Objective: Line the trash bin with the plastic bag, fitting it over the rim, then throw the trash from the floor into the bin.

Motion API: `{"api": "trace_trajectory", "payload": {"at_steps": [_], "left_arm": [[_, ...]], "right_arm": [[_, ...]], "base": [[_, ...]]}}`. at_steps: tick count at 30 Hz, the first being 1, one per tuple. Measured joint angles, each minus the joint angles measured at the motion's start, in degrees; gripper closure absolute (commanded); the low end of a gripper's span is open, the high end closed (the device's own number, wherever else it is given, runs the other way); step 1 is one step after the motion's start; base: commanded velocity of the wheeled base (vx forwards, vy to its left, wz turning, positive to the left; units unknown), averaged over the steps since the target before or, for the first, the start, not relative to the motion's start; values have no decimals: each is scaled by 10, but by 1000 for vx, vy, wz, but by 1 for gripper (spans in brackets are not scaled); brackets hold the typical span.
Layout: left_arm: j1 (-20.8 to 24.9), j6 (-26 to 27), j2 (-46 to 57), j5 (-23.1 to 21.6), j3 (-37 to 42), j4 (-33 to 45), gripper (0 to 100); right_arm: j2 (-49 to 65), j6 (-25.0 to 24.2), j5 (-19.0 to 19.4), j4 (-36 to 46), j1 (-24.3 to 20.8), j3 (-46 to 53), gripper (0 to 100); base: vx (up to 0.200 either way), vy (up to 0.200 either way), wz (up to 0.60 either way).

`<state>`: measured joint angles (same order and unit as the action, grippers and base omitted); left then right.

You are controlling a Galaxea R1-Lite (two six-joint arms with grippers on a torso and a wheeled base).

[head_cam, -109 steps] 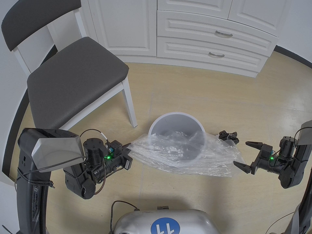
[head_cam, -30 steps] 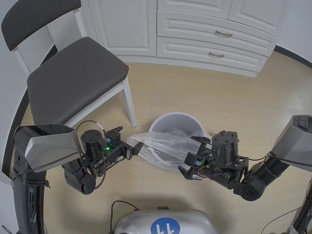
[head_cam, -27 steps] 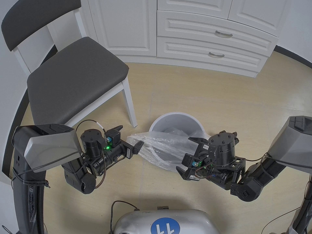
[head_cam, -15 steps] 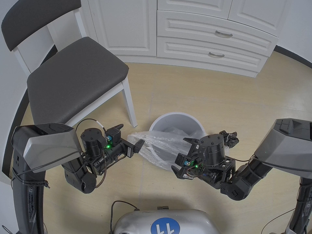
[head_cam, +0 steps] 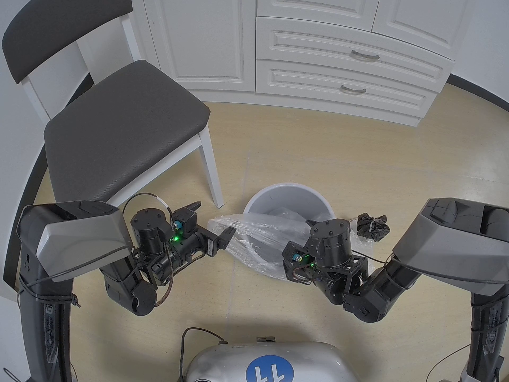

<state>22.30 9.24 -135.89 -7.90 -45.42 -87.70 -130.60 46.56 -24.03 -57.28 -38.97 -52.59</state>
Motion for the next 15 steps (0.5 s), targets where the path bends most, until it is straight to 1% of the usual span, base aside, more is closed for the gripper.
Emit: {"api": "trace_trajectory", "payload": {"at_steps": [2, 5, 6, 15], "left_arm": [[0, 0, 0, 0, 0, 0, 0], [0, 0, 1, 0, 0, 0, 0], [0, 0, 1, 0, 1, 0, 0], [-1, 1, 1, 0, 2, 0, 0]], "right_arm": [[-6, -6, -9, 0, 0, -11, 0], [-12, -8, -11, 1, 0, -19, 0], [-14, -7, -11, 1, 1, -20, 100], [-5, -7, -11, 4, 1, -19, 100]], "base": [[0, 0, 0], [0, 0, 0], [0, 0, 0], [0, 0, 0]]}}
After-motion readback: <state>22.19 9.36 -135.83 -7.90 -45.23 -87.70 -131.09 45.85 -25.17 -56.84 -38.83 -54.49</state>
